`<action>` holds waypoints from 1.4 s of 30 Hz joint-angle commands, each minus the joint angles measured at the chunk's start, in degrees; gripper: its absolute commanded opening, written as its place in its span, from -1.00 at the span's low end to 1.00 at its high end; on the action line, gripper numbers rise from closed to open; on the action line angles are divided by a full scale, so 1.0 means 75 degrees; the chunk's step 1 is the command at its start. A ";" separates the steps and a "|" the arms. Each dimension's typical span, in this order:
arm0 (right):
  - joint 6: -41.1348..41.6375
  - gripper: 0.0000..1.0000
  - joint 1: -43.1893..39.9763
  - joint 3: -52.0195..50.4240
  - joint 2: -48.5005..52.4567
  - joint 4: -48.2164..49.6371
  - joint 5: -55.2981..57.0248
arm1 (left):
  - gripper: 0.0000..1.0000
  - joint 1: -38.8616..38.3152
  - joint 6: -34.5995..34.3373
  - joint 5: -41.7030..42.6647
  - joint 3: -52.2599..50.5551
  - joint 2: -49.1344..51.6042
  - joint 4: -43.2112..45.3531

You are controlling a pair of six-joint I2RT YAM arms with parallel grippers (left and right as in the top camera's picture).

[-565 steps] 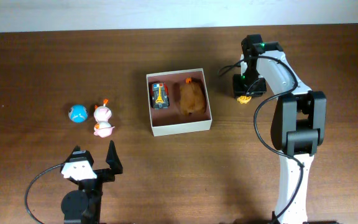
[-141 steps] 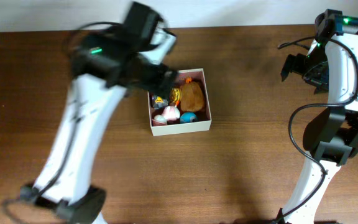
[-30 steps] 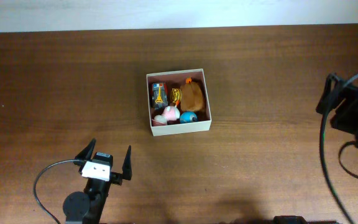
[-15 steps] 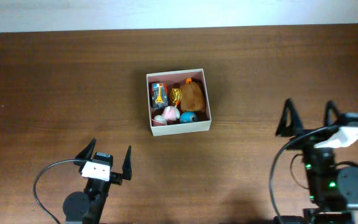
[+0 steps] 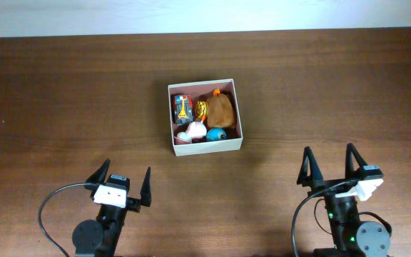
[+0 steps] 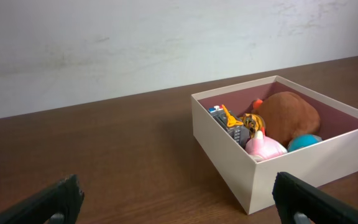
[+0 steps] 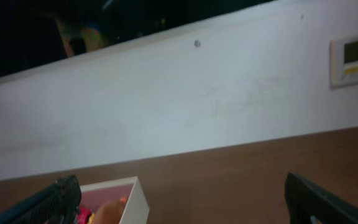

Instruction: Pack container

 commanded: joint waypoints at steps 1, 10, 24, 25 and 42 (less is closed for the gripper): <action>-0.0020 0.97 0.0082 -0.0379 -0.0195 -0.0015 -0.0157 | 0.99 0.0041 0.0102 0.0058 -0.0038 -0.0073 0.0009; -0.0017 0.97 0.0082 -0.1125 -0.0472 -0.0382 -0.0443 | 0.99 0.0041 0.0102 0.0058 -0.0038 -0.0073 0.0009; -0.0044 0.97 0.0082 -0.1233 -0.0472 -0.0764 -0.0420 | 0.99 0.0041 0.0102 0.0061 -0.0038 -0.0073 0.0009; -0.0044 0.97 0.0079 -0.1233 -0.0472 -0.0761 -0.0420 | 0.99 0.0041 0.0102 0.0058 -0.0038 -0.0073 0.0009; -0.0044 0.97 0.0079 -0.1233 -0.0472 -0.0761 -0.0420 | 0.99 0.0041 0.0102 0.0058 -0.0038 -0.0073 0.0009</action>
